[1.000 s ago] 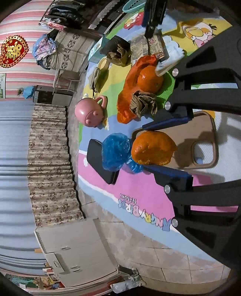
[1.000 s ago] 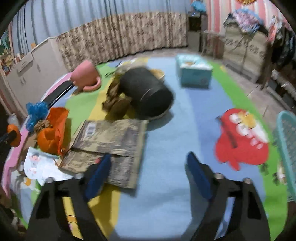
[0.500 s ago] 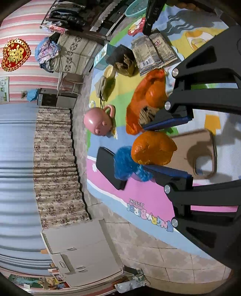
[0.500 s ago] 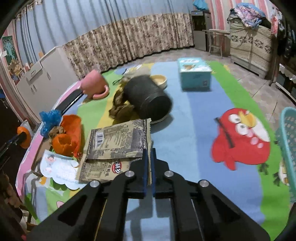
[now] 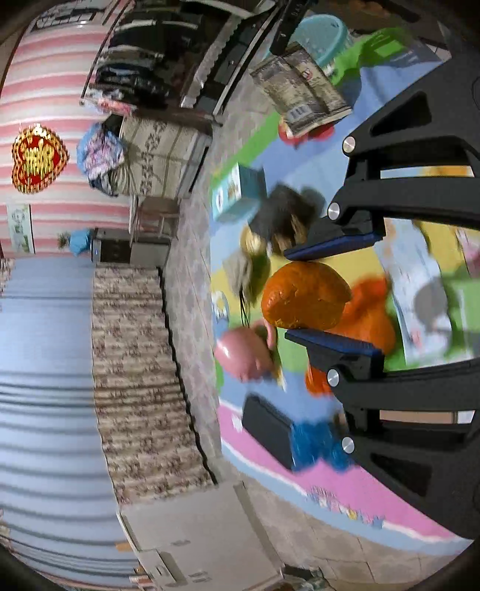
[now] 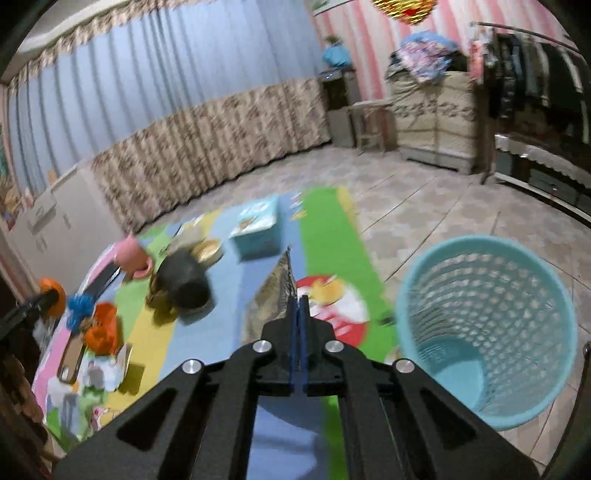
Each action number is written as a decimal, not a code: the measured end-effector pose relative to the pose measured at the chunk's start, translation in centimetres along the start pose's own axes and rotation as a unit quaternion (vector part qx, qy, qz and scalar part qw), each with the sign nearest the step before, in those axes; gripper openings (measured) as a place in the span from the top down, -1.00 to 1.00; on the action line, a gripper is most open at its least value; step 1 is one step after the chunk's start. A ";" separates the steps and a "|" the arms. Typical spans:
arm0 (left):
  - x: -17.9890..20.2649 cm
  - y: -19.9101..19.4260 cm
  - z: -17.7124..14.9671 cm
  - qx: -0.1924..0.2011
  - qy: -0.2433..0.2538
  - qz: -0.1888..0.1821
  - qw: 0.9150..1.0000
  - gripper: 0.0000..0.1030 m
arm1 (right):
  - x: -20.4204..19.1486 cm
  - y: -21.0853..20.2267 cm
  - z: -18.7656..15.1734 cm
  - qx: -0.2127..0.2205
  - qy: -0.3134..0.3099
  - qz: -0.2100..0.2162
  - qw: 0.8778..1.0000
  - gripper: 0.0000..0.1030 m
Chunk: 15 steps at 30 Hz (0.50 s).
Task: Collect trash
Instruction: 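Carry the tangerine and wrapper in both tools over the blue basket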
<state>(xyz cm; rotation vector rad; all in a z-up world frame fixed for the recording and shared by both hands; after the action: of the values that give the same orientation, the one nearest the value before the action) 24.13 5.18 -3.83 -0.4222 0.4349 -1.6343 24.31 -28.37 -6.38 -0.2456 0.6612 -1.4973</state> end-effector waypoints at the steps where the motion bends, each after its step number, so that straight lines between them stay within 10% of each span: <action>1: 1.3 0.2 0.3 0.002 0.003 -0.008 1.000 0.29 | 1.2 -0.7 0.8 0.012 0.011 -0.004 1.000 0.97; 15: 14.3 2.6 2.9 0.008 0.042 -0.088 0.995 0.29 | 13.7 -4.6 4.7 0.078 0.074 -0.097 0.989 0.97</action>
<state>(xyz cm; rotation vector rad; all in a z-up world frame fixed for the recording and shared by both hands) 26.34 -9.36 -2.39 -0.3894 0.4575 -1.8295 22.13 -43.16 -3.59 -0.0804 0.6488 -1.7586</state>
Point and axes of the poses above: each gripper's, at about its wrist camera, not at the fingertips, and y roughly the way its jaws point, x to its right, z to its top, the point moved 8 cm from there along y, roughly the way its jaws point
